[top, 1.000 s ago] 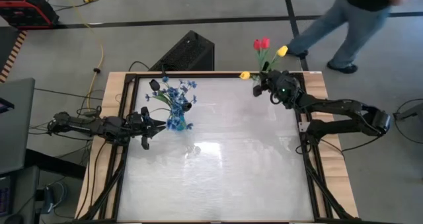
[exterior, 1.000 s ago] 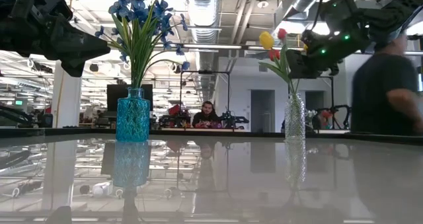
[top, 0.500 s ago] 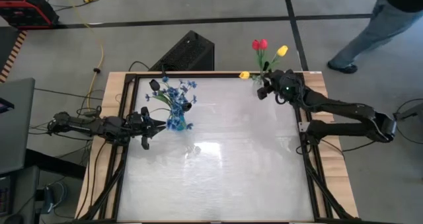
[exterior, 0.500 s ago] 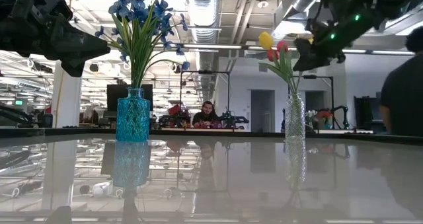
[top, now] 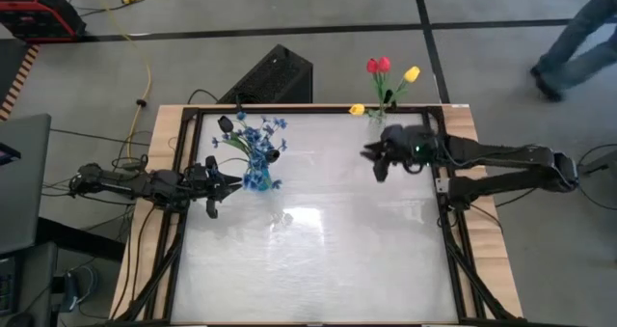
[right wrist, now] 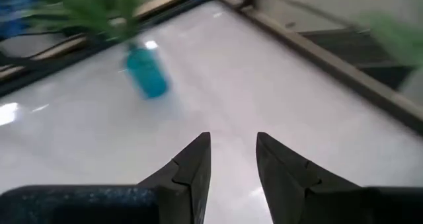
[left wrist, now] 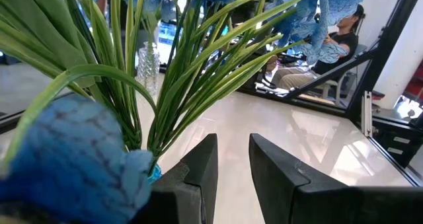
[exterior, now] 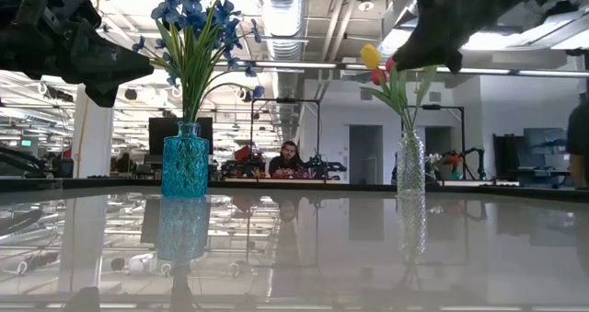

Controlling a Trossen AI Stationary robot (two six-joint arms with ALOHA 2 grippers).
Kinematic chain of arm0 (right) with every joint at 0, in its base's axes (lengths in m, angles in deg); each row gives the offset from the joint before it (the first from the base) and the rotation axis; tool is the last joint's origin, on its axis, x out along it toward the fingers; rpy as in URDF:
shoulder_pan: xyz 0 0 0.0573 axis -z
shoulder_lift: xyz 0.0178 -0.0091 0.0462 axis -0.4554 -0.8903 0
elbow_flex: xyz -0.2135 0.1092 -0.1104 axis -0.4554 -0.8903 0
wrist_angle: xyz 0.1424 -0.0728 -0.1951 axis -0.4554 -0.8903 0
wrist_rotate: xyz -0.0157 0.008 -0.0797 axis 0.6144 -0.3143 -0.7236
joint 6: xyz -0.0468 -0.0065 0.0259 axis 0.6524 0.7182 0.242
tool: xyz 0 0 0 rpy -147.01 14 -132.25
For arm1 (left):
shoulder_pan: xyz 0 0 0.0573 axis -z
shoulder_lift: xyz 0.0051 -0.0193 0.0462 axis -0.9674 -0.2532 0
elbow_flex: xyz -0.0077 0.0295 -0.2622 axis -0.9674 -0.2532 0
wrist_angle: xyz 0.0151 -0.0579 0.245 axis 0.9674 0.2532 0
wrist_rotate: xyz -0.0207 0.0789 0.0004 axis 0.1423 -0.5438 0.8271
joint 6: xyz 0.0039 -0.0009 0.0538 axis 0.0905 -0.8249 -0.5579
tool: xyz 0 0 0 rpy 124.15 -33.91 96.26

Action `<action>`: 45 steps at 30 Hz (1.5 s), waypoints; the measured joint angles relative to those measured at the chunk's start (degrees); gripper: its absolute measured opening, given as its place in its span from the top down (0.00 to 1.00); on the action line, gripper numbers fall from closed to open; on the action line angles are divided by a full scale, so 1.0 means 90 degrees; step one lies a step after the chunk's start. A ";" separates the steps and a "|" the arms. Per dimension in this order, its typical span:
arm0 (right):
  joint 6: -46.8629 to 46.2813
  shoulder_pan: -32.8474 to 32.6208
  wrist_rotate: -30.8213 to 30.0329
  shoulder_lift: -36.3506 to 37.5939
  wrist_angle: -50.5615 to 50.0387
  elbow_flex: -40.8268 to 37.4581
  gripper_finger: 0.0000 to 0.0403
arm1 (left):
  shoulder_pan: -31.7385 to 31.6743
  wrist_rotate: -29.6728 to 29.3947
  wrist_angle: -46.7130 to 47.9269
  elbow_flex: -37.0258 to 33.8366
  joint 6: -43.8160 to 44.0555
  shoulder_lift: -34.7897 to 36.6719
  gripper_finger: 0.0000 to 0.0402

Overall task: Sort flowers into vase by color
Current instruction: Return to Home Position

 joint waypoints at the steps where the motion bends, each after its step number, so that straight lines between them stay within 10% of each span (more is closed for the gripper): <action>1: -0.0133 -0.0228 0.0000 -0.0027 -0.0004 0.0000 0.63 | 0.0001 0.0000 -0.0001 0.0000 0.0000 0.0001 0.81; 15: -0.0039 -0.2562 -0.1211 -0.1669 0.1868 -0.0249 0.69 | -0.0002 0.0000 -0.0001 0.0000 0.0000 -0.0002 0.81; 25: 0.0491 -0.2324 -0.0511 -0.2980 0.4714 -0.0867 0.96 | 0.0000 0.0000 0.0002 0.0000 0.0000 -0.0001 0.81; 32: 0.0487 -0.1970 -0.0423 -0.3733 0.6161 -0.0884 0.94 | 0.0001 0.0000 0.0002 0.0000 0.0000 -0.0002 0.81; 45: 0.0230 -0.1385 -0.0678 -0.0676 0.5235 -0.2220 0.96 | -0.0001 -0.0002 0.0001 0.0000 0.0000 0.0000 0.81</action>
